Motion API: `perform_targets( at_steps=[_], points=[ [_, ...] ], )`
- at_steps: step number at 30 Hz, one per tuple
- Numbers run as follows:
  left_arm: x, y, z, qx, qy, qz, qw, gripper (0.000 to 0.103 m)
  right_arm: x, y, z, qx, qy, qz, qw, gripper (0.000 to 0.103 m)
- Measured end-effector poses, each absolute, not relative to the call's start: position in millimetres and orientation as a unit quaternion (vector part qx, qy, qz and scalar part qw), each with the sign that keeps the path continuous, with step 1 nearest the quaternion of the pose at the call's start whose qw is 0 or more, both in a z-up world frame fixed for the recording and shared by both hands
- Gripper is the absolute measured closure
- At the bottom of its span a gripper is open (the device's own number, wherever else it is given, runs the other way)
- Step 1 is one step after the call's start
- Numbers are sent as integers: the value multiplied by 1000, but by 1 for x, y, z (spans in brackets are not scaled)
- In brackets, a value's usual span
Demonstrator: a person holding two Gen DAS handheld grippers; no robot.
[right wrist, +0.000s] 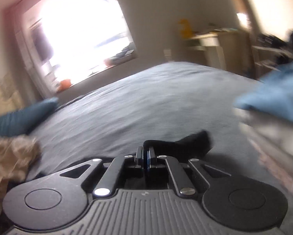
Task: Fold clothes
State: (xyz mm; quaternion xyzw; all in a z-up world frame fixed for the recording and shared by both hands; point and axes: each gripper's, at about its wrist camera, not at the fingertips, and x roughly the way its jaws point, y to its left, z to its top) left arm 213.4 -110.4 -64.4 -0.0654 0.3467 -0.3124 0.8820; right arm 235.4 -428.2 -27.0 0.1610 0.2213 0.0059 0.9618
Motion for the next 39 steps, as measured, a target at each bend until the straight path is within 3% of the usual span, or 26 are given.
perform_targets(
  at_steps=[6, 8, 9, 13, 18, 24, 28, 39],
  points=[
    [211, -109, -63, -47, 338, -323, 883, 63, 228, -323, -31, -47, 289, 185, 938, 98],
    [211, -113, -63, -41, 340, -329, 880, 63, 218, -321, -25, -55, 289, 197, 935, 78],
    [211, -115, -63, -38, 340, -333, 879, 63, 213, -320, -23, -59, 289, 203, 934, 62],
    [215, -126, -59, -33, 330, -351, 876, 63, 198, -342, -1, -14, 264, 206, 942, 52],
    [222, -153, -54, -8, 305, -355, 884, 63, 217, -408, 12, 164, 267, 136, 940, 52],
    [226, -191, -54, 62, 241, -377, 892, 63, 252, -449, -33, 338, 344, 105, 870, 52],
    [233, -211, -64, 106, 217, -395, 886, 63, 263, -451, -55, 359, 365, 104, 852, 52],
    [250, -218, -85, 91, 269, -398, 873, 63, 277, -443, -75, 353, 409, 120, 833, 56]
  ],
)
